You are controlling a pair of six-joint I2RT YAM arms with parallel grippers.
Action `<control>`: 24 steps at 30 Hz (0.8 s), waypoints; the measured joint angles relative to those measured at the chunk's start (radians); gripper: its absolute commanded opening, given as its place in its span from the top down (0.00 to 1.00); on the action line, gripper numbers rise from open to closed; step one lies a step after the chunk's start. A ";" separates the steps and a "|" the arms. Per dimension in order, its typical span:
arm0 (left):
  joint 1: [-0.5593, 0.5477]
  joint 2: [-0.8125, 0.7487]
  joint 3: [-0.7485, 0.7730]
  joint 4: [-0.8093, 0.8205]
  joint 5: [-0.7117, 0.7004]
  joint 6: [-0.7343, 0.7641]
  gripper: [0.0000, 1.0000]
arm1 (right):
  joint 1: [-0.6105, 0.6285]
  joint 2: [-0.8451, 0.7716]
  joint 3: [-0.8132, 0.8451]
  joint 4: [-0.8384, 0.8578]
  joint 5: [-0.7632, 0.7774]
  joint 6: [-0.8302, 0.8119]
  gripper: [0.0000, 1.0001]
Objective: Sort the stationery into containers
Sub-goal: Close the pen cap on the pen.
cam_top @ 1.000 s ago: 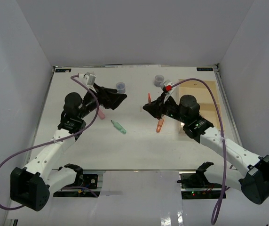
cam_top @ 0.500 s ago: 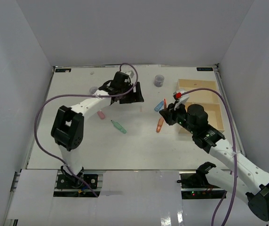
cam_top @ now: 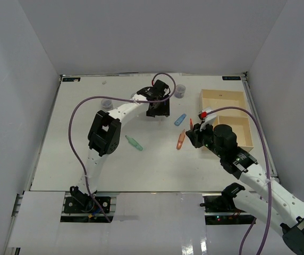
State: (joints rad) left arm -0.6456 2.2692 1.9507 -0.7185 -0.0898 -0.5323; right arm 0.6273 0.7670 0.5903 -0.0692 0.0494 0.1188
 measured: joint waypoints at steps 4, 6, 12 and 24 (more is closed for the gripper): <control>-0.006 0.064 0.089 -0.050 -0.039 -0.004 0.27 | -0.004 -0.016 -0.017 -0.007 0.000 -0.004 0.92; -0.006 0.082 0.107 -0.069 -0.056 -0.008 0.30 | -0.005 -0.029 -0.027 -0.011 0.000 -0.004 0.92; -0.010 0.090 0.107 -0.114 -0.088 -0.013 0.37 | -0.005 -0.057 -0.057 -0.016 -0.005 -0.005 0.92; -0.035 0.129 0.118 -0.122 -0.110 -0.015 0.46 | -0.005 -0.074 -0.066 -0.027 -0.008 -0.016 0.92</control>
State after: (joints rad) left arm -0.6811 2.3978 2.0686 -0.8402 -0.2001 -0.5476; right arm 0.6220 0.6933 0.5243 -0.0967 0.0418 0.1024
